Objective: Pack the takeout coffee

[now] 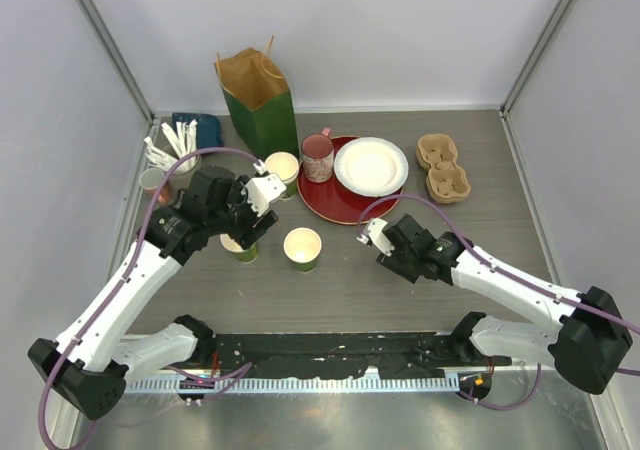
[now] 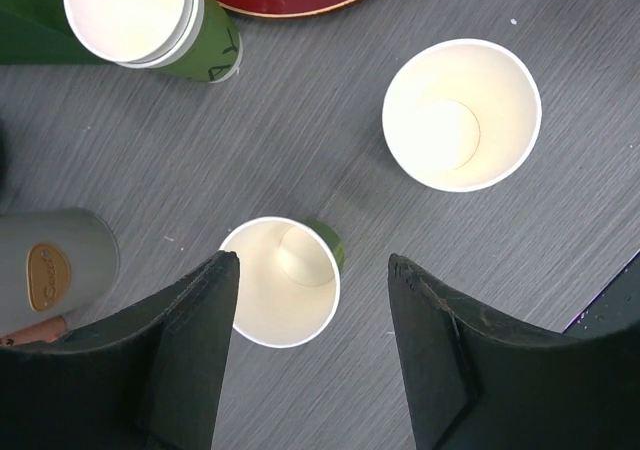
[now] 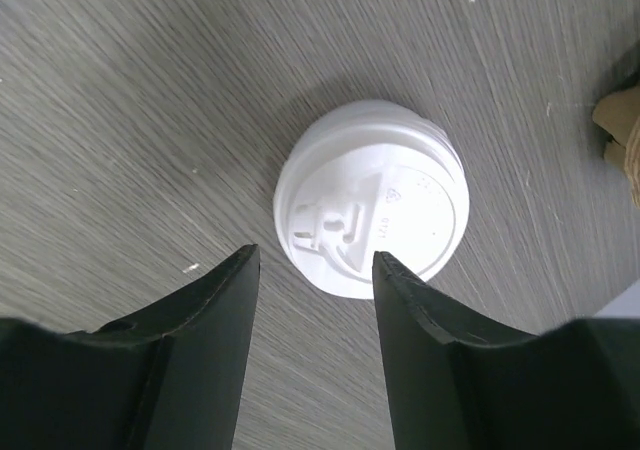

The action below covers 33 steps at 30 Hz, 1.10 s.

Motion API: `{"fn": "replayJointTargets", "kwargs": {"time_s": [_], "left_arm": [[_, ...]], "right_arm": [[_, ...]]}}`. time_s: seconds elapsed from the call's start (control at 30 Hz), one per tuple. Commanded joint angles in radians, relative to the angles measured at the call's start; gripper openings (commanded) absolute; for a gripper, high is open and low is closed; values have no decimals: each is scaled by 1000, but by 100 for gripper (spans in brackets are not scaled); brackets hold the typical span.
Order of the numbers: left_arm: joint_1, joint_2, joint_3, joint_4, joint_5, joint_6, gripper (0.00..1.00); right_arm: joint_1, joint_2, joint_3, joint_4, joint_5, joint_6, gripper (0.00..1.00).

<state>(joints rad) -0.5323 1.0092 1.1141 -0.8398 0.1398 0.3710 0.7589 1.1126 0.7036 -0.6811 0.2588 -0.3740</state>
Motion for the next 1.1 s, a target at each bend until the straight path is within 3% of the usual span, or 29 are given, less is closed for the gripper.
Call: {"fn": "replayJointTargets", "kwargs": {"time_s": [0.0,0.1,0.2,0.57,0.87,1.07], "left_arm": [[5,17,7,54,11,8,65],[3,28,21,59,9,6,65],[5,26,27,56,6,11,65],[5,31,49,15,24,43,65],[5,34,69,1,38,52,65],[3,34,76,-8,44,57,65]], "right_arm": [[0,-47,-16,45,41,-65,57],[2,-7,-38,83,37,-54,57],[0,30,-27,98,66,-49,49],[5,98,-27,114,121,-40,46],[16,122,-33,115,122,-32,37],[16,113,-41,110,135,-28,17]]}}
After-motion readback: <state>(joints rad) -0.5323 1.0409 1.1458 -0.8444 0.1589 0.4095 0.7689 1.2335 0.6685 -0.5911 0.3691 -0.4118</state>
